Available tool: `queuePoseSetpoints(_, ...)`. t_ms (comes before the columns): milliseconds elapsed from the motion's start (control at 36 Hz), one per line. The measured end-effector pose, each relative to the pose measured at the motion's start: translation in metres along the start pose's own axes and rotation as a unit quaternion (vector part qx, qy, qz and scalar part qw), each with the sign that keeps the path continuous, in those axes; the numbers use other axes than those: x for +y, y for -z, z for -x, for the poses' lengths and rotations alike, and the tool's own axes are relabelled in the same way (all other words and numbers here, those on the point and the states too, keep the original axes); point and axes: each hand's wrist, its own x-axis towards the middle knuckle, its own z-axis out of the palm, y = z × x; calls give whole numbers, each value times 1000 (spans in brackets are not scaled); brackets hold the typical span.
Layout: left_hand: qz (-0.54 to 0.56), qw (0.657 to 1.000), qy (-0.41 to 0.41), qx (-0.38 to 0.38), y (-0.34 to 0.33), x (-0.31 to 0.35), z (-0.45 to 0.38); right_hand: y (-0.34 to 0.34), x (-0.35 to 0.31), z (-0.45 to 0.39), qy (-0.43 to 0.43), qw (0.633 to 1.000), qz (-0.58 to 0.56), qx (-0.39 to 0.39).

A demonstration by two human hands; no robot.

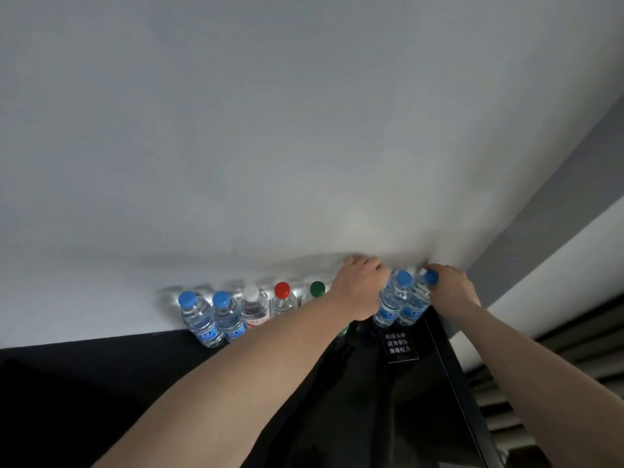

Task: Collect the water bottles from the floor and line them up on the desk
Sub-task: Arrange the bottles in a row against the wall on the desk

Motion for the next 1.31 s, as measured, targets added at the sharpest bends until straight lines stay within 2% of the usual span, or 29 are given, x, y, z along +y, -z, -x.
queuePoseSetpoints(167, 48, 997, -23, -53, -10, 29, -26, -6, 9, -2, 1, 1000, -1, 18)
queuePoseSetpoints(278, 59, 997, -3, -52, -14, 36, -37, -10, 10, -5, 6, 1000, -3, 16)
queuePoseSetpoints(583, -80, 995, -7, -58, 11, 19, -26, -22, -8, 5, 76, 997, -18, -21)
queuePoseSetpoints(806, -67, 996, 20, -53, 11, -1, -10, -29, -32, 5, 102, 994, -21, -41)
queuePoseSetpoints(1028, -29, 999, 25, -24, 9, 4, -7, -30, -29, 4, 82, 995, -46, -31)
queuePoseSetpoints(1306, -6, 999, 36, -22, 9, 0, 2, -20, -27, 18, 51, 997, -63, -17)
